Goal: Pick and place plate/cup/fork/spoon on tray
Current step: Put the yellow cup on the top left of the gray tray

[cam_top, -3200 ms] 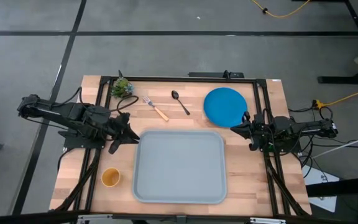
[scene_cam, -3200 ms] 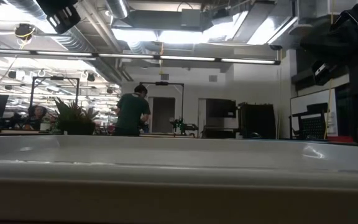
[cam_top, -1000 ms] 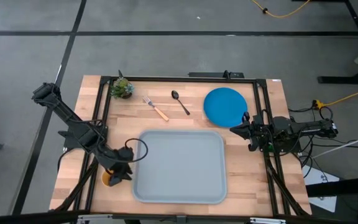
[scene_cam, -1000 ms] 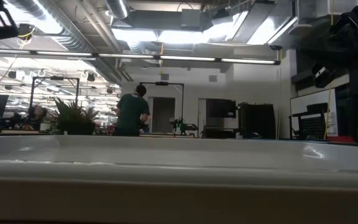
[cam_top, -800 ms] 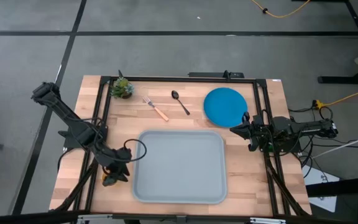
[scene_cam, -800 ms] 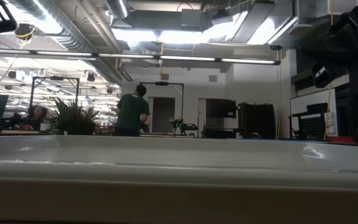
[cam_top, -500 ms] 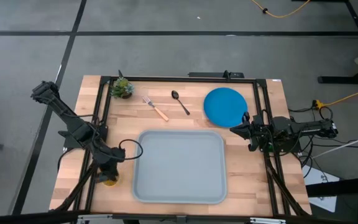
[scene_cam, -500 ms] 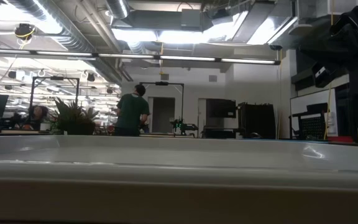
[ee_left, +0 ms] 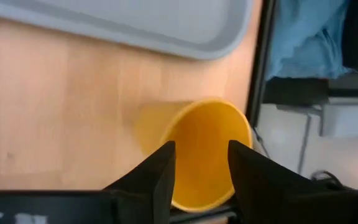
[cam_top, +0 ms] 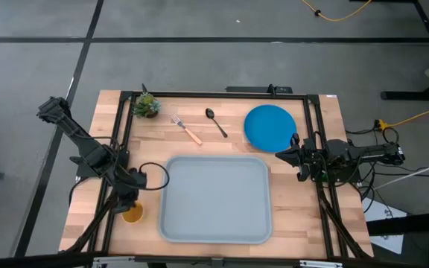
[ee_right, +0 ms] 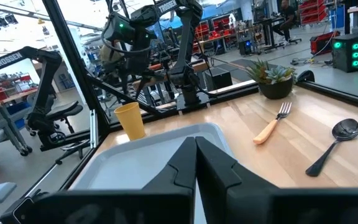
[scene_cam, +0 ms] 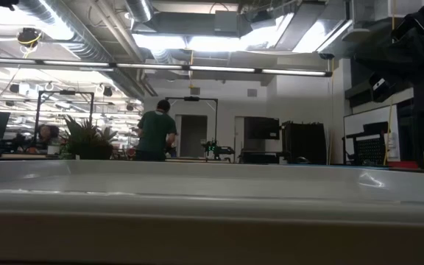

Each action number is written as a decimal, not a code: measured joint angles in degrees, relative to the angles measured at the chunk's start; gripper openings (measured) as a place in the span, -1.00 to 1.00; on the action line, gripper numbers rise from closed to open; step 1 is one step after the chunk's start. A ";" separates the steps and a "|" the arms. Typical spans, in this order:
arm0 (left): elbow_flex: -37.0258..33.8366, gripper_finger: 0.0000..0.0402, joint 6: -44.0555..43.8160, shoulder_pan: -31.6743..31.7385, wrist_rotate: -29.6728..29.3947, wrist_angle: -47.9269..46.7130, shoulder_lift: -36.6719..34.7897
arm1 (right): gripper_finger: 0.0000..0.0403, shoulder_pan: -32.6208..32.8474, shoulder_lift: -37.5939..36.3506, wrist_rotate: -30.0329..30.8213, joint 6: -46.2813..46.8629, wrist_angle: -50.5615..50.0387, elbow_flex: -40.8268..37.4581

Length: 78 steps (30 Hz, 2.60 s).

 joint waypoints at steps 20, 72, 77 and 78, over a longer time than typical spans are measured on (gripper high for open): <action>0.02 -0.30 0.53 -4.95 -5.85 -5.98 3.54 | -0.94 0.01 0.00 -0.01 -0.01 -0.02 0.00; 20.87 -0.99 11.60 4.97 -30.98 -1.65 16.33 | -0.94 0.00 0.00 -0.02 -1.52 -0.07 0.00; 21.62 -0.99 27.55 11.65 -39.56 5.44 17.59 | -0.94 0.00 -0.02 -0.02 -1.54 -0.05 0.00; 21.64 -0.99 28.77 13.55 -39.88 6.76 18.44 | -0.94 0.00 -0.01 -0.02 -1.54 -0.04 -0.01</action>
